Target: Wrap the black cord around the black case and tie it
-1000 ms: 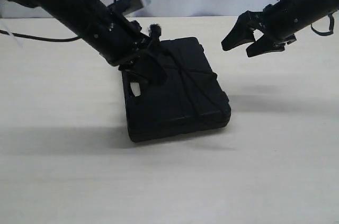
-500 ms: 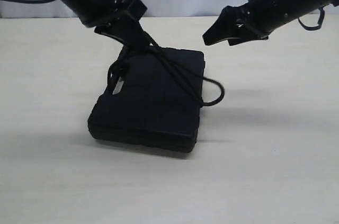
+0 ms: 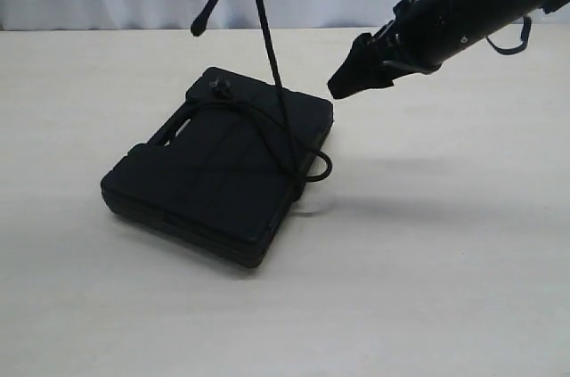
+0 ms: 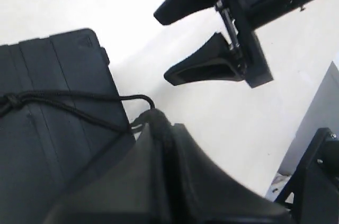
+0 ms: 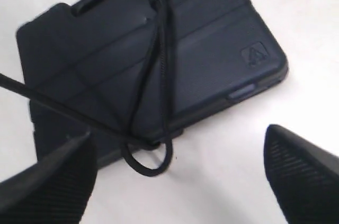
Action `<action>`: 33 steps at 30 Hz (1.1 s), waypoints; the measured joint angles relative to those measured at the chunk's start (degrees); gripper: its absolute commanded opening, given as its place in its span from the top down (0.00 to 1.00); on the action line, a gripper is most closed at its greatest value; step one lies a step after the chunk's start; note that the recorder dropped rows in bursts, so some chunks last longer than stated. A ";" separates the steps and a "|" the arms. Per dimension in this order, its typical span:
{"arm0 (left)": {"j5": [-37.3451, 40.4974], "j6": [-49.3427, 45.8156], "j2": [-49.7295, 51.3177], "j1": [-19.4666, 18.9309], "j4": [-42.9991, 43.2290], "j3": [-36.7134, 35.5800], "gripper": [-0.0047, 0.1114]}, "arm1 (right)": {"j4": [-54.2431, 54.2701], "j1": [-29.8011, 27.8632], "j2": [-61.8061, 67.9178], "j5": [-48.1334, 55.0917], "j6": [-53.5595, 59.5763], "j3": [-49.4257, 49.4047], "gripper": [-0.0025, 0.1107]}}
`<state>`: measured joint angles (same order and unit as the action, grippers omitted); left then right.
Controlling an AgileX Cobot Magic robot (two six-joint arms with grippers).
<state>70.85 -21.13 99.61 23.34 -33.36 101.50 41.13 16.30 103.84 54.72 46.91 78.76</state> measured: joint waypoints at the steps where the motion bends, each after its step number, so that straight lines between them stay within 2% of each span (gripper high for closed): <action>1: 0.20 0.50 0.00 0.00 0.36 0.91 0.96 | -0.74 0.00 0.00 -0.82 -0.12 -0.67 0.28; 9: 0.54 3.26 0.00 0.00 1.14 6.54 0.96 | -4.97 0.00 0.00 -4.67 -1.96 -3.98 0.28; 21: 0.42 4.03 0.96 0.23 2.15 7.38 0.96 | -6.41 0.00 0.00 -5.19 -4.31 -4.06 0.28; 28: -0.23 4.11 6.39 4.89 1.95 7.50 0.96 | -8.39 -1.78 0.00 -5.47 -7.30 -5.45 0.28; 31: -0.31 4.11 10.32 7.38 1.77 7.50 0.88 | -8.51 -6.23 -1.09 -8.02 -9.38 -8.47 0.28; 33: -0.31 4.11 12.38 8.24 1.77 7.50 0.78 | -8.51 -8.42 -2.01 -10.04 -10.49 -10.64 0.28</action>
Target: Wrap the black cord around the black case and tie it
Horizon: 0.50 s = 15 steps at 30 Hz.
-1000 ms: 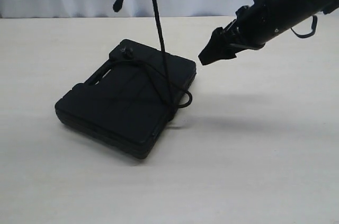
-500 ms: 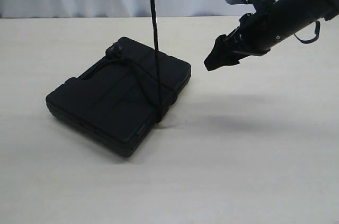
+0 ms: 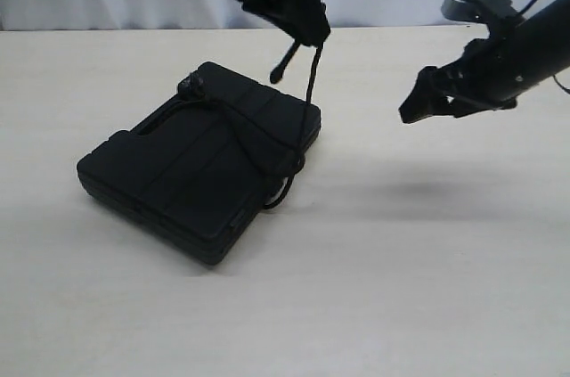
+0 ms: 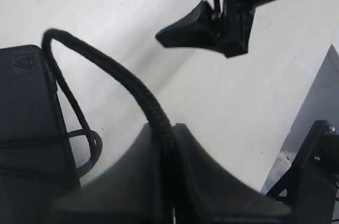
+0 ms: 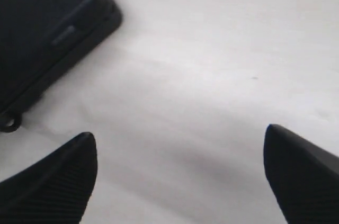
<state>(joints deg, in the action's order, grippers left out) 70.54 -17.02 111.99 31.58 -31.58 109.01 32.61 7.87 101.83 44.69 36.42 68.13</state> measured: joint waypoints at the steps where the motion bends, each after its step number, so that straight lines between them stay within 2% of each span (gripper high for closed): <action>1: -0.05 0.00 0.82 0.32 0.14 0.00 0.72 | 0.00 -1.07 -0.67 -1.40 -0.45 -1.15 0.28; 6: -2.82 0.00 6.05 1.10 0.51 0.00 0.41 | -0.22 -3.35 -4.34 -7.10 -1.37 -4.95 0.28; 8: -5.15 0.10 8.34 1.10 0.81 0.00 0.32 | 0.70 -3.33 -6.43 -7.96 -1.49 -5.47 0.28; 12: -10.16 0.19 10.67 1.10 2.09 0.00 0.17 | 3.76 -3.33 -8.59 -8.11 -1.49 -5.55 0.28; 15: -11.41 0.19 11.05 1.10 2.55 0.00 0.11 | 5.28 -3.33 -8.85 -8.11 -1.38 -5.55 0.28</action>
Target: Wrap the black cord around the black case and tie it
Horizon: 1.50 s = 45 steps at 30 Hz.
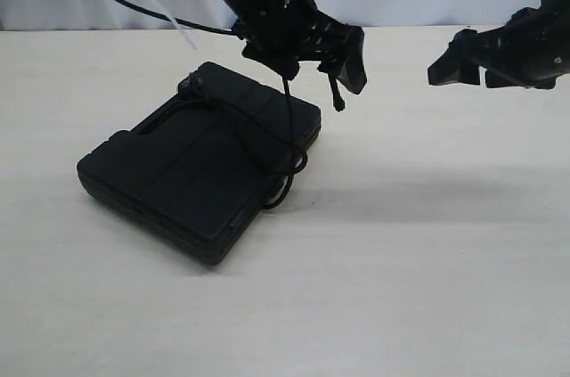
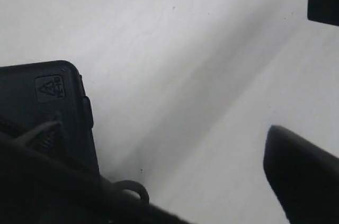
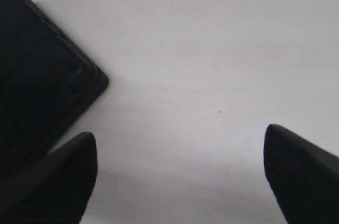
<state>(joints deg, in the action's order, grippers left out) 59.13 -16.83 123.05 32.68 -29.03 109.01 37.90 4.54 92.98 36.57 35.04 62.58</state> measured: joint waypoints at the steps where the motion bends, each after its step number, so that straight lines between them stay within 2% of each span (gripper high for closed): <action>1: 0.00 0.33 0.00 0.00 0.95 0.00 0.11 | 0.42 0.00 0.00 0.00 0.10 0.00 0.28; 4: 1.57 1.95 0.14 0.00 5.64 0.00 0.11 | 1.24 0.00 0.00 -0.10 0.34 0.00 0.28; 9: 9.16 2.60 0.57 0.00 9.84 0.00 0.11 | 3.07 0.00 0.00 -0.10 1.54 0.00 0.28; 11: 10.43 2.60 0.57 0.00 10.93 0.00 0.11 | 3.53 0.00 0.00 -0.24 1.54 0.00 0.28; 14: 10.83 6.12 0.57 0.00 17.98 0.00 0.11 | 6.55 0.00 0.00 -0.24 3.28 0.00 0.28; 16: 10.83 7.16 0.47 -0.12 19.71 0.00 0.11 | 7.46 0.00 0.00 -0.24 4.05 0.00 0.28; 21: 10.83 7.42 -2.16 -0.12 21.09 0.00 0.11 | 9.81 0.00 0.00 -0.29 5.29 0.00 0.28; 30: 8.52 6.70 -13.03 -0.01 19.80 0.00 0.11 | 11.79 0.00 0.00 -0.29 6.97 0.00 0.28; 34: 9.88 6.49 -16.63 0.11 19.80 0.00 0.13 | 11.89 0.00 0.00 -0.29 6.97 0.00 0.28; 37: 10.60 6.98 -19.24 0.20 20.17 0.00 0.22 | 12.03 0.00 0.00 -0.29 6.97 0.00 0.28; 40: 10.73 9.46 -21.82 0.34 24.13 0.00 0.40 | 12.37 0.00 0.00 -0.29 6.97 0.00 0.32; 42: 10.73 11.74 -23.38 0.46 28.00 0.00 0.58 | 12.37 0.00 0.00 -0.29 6.97 0.00 0.44; 45: 10.73 13.94 -25.97 0.57 32.58 -2.89 0.83 | 12.40 0.00 0.00 -0.29 6.97 0.00 0.81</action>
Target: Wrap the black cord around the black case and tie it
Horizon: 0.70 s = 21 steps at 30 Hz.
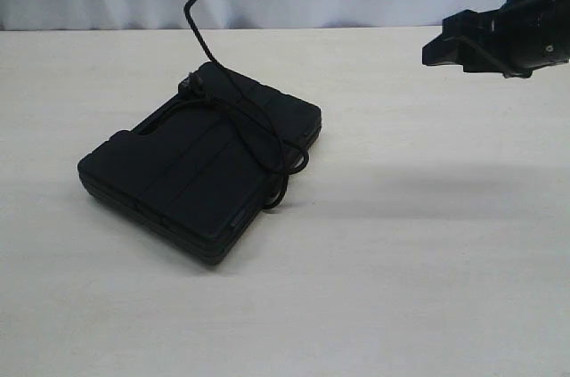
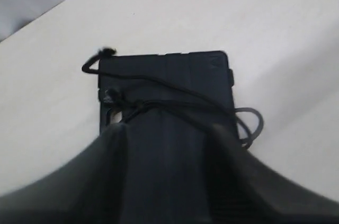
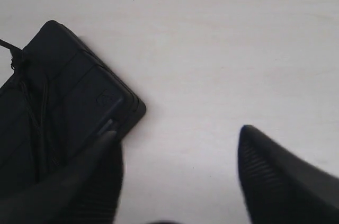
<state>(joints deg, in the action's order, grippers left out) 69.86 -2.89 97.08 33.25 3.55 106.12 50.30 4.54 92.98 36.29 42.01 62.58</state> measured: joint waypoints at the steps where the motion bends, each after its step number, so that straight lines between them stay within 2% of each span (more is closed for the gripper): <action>1: 0.00 0.26 -0.91 0.00 1.29 -1.56 0.90 | -0.13 0.00 0.00 0.00 0.00 0.00 0.95; 2: 0.00 0.53 -1.80 0.00 2.44 -3.26 0.96 | -0.37 0.00 0.00 0.00 0.00 0.00 0.94; 6: 0.07 1.22 -4.74 -1.46 3.74 -10.55 0.96 | -3.54 0.00 0.00 0.77 -2.11 0.00 0.94; 10: 0.07 1.60 -8.51 -6.46 4.11 -18.11 0.96 | -11.00 0.00 0.00 0.90 -8.66 0.00 0.94; 13: 0.07 1.33 -12.78 -12.20 4.25 -24.55 0.96 | -18.85 0.00 -0.40 0.80 -16.00 -1.43 0.94; 19: -2.06 0.71 -24.94 -29.47 1.25 -37.78 0.96 | -39.18 0.00 -3.70 2.65 -32.13 -7.31 0.94; 21: -5.64 0.71 -28.85 -32.32 -1.55 -41.71 0.96 | -41.58 -0.04 -6.44 3.63 -34.60 -9.73 0.94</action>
<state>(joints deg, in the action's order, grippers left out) 64.22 -2.18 68.22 0.93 2.00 64.41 8.71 4.51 86.54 39.92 7.42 52.84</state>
